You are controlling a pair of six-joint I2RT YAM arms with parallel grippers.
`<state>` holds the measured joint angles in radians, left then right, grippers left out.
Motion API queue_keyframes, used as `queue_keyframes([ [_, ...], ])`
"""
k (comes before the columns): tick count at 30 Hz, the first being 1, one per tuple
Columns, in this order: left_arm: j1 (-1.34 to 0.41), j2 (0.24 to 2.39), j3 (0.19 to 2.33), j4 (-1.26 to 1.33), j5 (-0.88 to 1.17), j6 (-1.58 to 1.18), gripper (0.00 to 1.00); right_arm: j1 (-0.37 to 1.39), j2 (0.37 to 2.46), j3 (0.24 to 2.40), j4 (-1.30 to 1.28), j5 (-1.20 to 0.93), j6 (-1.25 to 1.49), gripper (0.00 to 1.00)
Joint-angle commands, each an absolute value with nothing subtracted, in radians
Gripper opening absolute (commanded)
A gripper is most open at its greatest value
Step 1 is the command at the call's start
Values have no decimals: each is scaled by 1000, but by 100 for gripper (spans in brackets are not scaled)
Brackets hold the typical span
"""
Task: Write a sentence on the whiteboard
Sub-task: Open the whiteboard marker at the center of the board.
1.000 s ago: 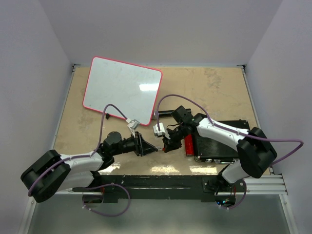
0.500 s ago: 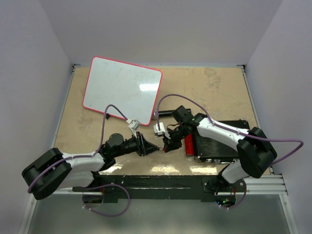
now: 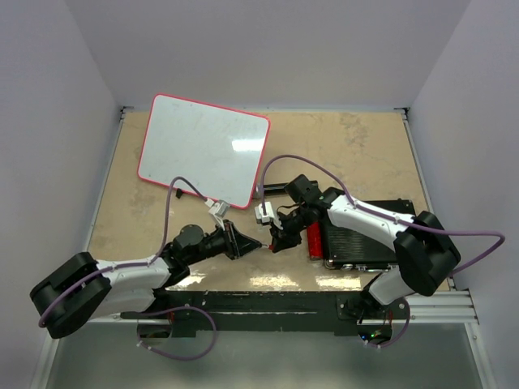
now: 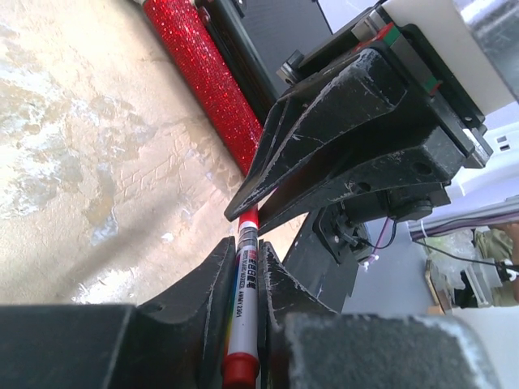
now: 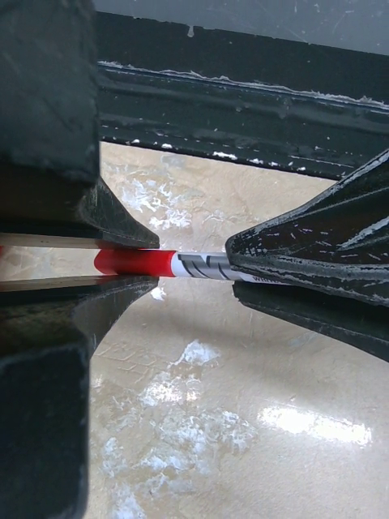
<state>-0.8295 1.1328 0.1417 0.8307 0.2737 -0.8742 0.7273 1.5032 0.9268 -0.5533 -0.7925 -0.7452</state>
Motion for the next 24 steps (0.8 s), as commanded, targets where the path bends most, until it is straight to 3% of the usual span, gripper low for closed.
queue_keyframes([
  [1, -841, 1068, 132, 905, 201, -861, 0, 730, 1519, 963, -557, -844, -761, 0],
  [3, -842, 1057, 130, 907, 184, -862, 0, 732, 1520, 965, -558, -845, -764, 0],
  [7, -854, 1048, 124, 916, 156, -873, 17, 730, 1525, 966, -560, -850, -762, 0],
  [11, -862, 1060, 124, 925, 156, -874, 22, 730, 1523, 966, -560, -850, -764, 0],
  [19, -873, 1081, 124, 956, 146, -879, 27, 732, 1525, 966, -560, -850, -764, 0],
  [24, -874, 1081, 121, 953, 146, -877, 24, 732, 1525, 966, -558, -850, -761, 0],
])
